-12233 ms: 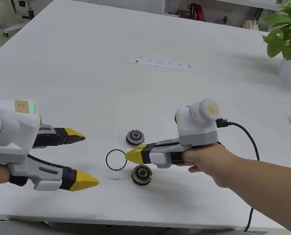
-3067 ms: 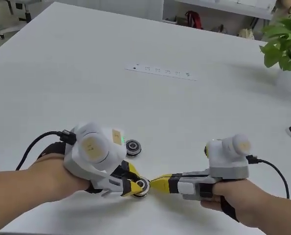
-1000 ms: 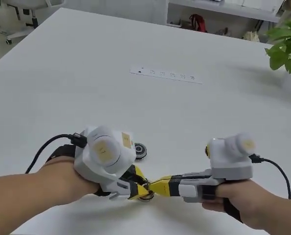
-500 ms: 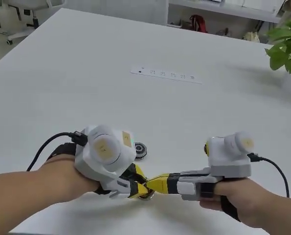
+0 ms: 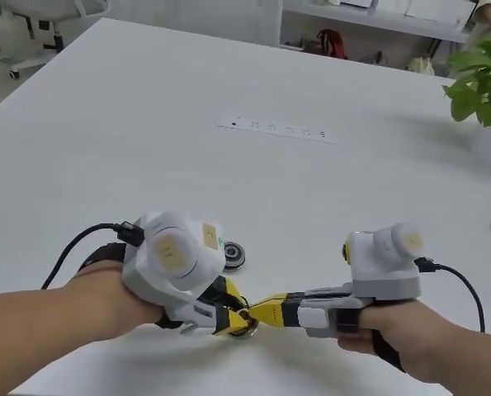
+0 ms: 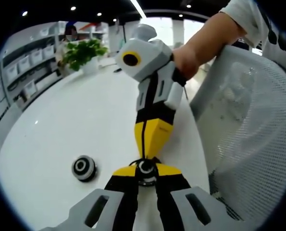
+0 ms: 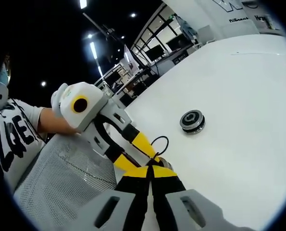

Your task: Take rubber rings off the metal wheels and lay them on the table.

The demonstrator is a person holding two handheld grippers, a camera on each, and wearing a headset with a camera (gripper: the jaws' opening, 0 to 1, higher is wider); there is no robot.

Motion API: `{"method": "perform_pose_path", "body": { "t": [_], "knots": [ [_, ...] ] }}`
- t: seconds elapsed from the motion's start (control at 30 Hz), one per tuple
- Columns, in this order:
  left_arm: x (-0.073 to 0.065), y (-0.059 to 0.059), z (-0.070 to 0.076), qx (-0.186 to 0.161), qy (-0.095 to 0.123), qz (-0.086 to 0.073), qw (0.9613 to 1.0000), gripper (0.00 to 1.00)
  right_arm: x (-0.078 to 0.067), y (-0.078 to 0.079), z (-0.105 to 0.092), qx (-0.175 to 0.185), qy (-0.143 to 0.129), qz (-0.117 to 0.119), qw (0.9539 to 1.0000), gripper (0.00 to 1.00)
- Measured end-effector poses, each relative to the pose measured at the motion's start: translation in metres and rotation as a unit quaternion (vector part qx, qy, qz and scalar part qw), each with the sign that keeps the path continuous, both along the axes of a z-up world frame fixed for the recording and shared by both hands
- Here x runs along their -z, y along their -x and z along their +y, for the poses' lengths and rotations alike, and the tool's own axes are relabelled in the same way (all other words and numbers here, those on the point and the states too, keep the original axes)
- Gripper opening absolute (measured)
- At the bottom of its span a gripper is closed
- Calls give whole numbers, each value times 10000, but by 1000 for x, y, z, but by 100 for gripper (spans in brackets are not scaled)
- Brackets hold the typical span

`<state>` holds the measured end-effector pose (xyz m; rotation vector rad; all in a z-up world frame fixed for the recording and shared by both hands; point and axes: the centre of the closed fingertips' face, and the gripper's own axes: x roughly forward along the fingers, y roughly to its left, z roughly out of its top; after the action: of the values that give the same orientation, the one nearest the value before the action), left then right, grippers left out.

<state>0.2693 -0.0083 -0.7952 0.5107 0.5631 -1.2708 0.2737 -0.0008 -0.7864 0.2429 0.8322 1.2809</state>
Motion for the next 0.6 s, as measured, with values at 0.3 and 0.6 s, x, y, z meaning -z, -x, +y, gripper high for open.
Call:
{"method": "perform_pose_path", "body": {
  "t": [0.3, 0.6],
  "knots": [
    [-2, 2, 5, 27, 28, 120, 9999, 18, -2, -2, -1, 52, -27, -23, 10000, 0],
    [-13, 6, 7, 13, 247, 287, 9993, 27, -3, -1, -1, 43, -36, -4, 10000, 0]
  ]
}}
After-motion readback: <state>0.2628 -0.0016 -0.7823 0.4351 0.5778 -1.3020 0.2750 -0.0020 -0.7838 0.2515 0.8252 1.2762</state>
